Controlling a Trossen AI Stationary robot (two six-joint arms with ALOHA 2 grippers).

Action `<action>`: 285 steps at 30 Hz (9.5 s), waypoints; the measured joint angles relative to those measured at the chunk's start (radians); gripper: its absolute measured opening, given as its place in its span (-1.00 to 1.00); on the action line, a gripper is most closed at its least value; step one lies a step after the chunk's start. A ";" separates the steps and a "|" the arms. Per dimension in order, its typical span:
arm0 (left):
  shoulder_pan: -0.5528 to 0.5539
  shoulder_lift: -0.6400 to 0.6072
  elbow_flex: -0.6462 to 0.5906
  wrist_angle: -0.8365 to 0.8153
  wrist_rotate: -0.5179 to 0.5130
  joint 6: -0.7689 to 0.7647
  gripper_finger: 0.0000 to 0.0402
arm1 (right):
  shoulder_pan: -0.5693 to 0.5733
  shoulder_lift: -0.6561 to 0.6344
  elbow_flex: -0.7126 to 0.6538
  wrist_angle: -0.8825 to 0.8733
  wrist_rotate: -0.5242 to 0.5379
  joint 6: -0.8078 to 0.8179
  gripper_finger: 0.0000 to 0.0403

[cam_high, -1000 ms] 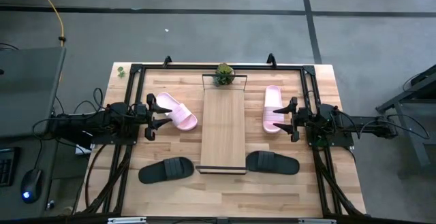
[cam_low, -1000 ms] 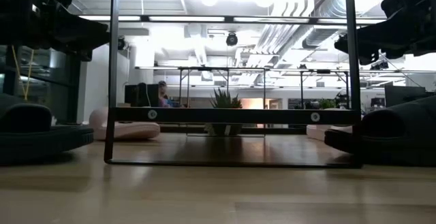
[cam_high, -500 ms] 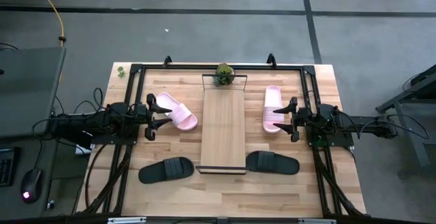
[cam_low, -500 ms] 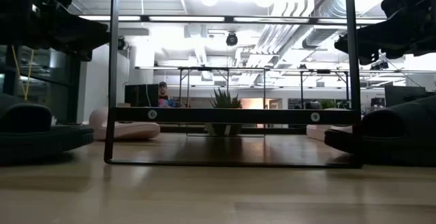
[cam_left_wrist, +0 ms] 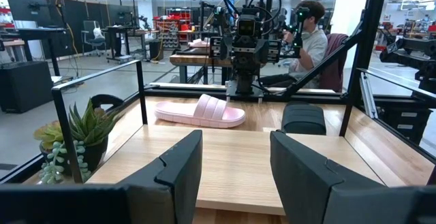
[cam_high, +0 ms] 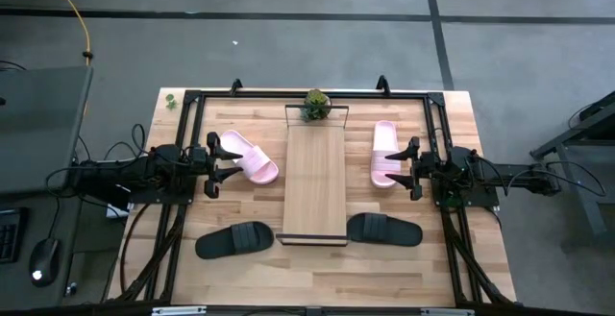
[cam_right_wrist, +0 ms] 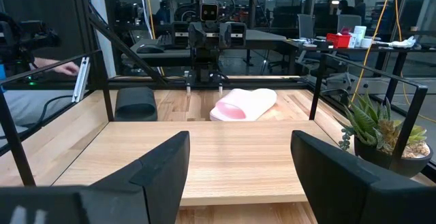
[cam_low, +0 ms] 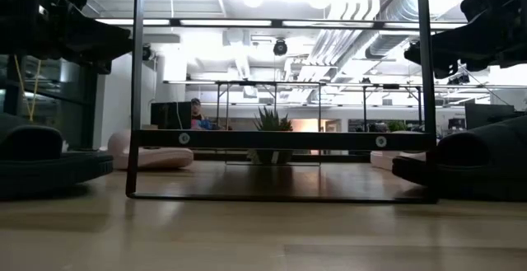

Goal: Pick and place slides into the shelf

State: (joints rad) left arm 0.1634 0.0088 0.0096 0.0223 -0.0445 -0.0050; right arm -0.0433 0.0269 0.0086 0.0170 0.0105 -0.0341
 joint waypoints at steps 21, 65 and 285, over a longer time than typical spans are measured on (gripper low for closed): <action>0.000 0.000 0.000 0.000 0.000 0.000 -0.22 | 0.000 0.000 0.000 0.000 0.000 0.000 0.23; 0.000 0.000 0.000 0.000 0.000 0.000 -0.22 | 0.000 0.000 0.000 0.000 0.000 0.000 0.23; 0.000 0.000 0.000 0.027 -0.012 -0.212 -0.22 | -0.002 0.000 0.000 0.001 0.010 -0.001 0.23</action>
State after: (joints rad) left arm 0.1631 0.0090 0.0093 0.0495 -0.0570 -0.2173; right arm -0.0452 0.0267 0.0086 0.0185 0.0204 -0.0352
